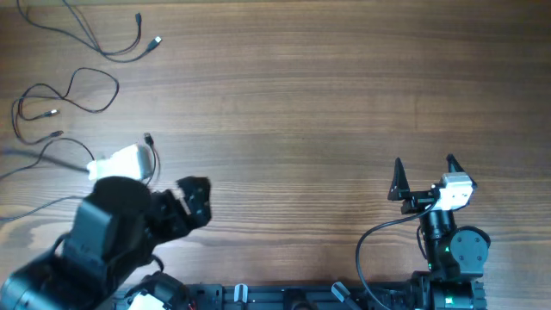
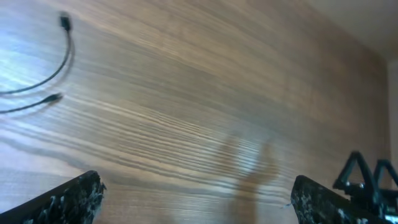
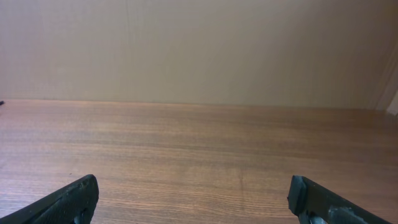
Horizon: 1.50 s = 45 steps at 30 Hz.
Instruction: Untangle cables
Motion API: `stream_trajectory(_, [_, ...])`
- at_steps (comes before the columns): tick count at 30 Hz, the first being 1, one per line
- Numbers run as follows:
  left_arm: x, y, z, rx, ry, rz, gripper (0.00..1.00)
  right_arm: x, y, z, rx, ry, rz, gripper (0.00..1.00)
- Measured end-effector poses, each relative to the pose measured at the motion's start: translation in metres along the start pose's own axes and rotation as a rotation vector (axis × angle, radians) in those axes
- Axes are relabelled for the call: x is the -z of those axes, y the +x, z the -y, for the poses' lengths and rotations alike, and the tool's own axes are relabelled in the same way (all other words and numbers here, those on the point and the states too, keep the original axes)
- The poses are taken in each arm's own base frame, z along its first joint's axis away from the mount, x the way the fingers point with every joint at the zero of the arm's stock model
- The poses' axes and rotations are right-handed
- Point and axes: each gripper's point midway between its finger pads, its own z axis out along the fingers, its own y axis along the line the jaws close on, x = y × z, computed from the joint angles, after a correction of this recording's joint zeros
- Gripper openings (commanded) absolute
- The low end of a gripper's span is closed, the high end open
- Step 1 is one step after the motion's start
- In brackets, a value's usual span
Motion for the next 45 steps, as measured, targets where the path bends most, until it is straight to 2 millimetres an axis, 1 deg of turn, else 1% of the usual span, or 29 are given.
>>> stream_trajectory(3, [-0.004,0.007,-0.022,0.06,-0.024,0.03,1.0,0.0,0.0,0.0,0.0,0.0,0.001,1.0])
stream_trajectory(5, [-0.008,0.003,-0.026,0.07,0.006,0.089,1.0,0.0,-0.001,0.0,0.0,0.0,0.002,1.0])
stream_trajectory(8, [-0.01,-0.01,-0.018,0.027,0.113,0.224,1.0,0.0,-0.001,0.0,0.0,0.0,0.004,1.0])
stream_trajectory(11, [-0.01,-0.015,-0.014,-0.063,0.191,0.316,1.0,0.0,-0.001,0.0,0.0,0.0,0.004,1.0])
stream_trajectory(13, [-0.012,-0.013,-0.016,-0.11,0.203,0.343,1.0,0.0,-0.001,0.0,0.0,0.0,0.004,1.0])
stream_trajectory(15, [-0.016,-0.009,-0.026,-0.155,0.184,0.365,1.0,0.0,-0.001,0.0,0.0,0.0,0.004,1.0])
stream_trajectory(16, [-0.017,-0.008,-0.027,-0.17,0.181,0.369,1.0,0.0,-0.001,0.0,0.0,0.0,0.004,1.0])
stream_trajectory(19, [-0.015,-0.012,-0.028,-0.206,0.177,0.393,1.0,0.0,-0.001,0.0,0.0,0.0,0.004,1.0])
stream_trajectory(22, [-0.015,-0.017,-0.023,-0.259,0.198,0.425,1.0,0.0,-0.001,0.0,0.0,0.0,0.004,1.0])
stream_trajectory(24, [-0.021,-0.012,-0.024,-0.284,0.211,0.423,1.0,0.0,-0.001,0.0,0.0,0.0,0.005,1.0])
stream_trajectory(28, [-0.032,-0.012,-0.025,-0.315,0.242,0.478,1.0,0.0,-0.001,0.0,0.0,0.0,0.005,1.0])
stream_trajectory(31, [-0.038,-0.017,-0.019,-0.345,0.289,0.541,1.0,0.0,-0.001,0.0,0.0,0.0,0.005,1.0])
stream_trajectory(37, [-0.05,-0.012,-0.013,-0.399,0.373,0.615,1.0,0.0,-0.001,0.0,0.0,0.0,0.005,1.0])
stream_trajectory(45, [-0.069,-0.006,-0.02,-0.413,0.387,0.664,1.0,0.0,-0.001,0.0,0.0,0.0,0.005,1.0])
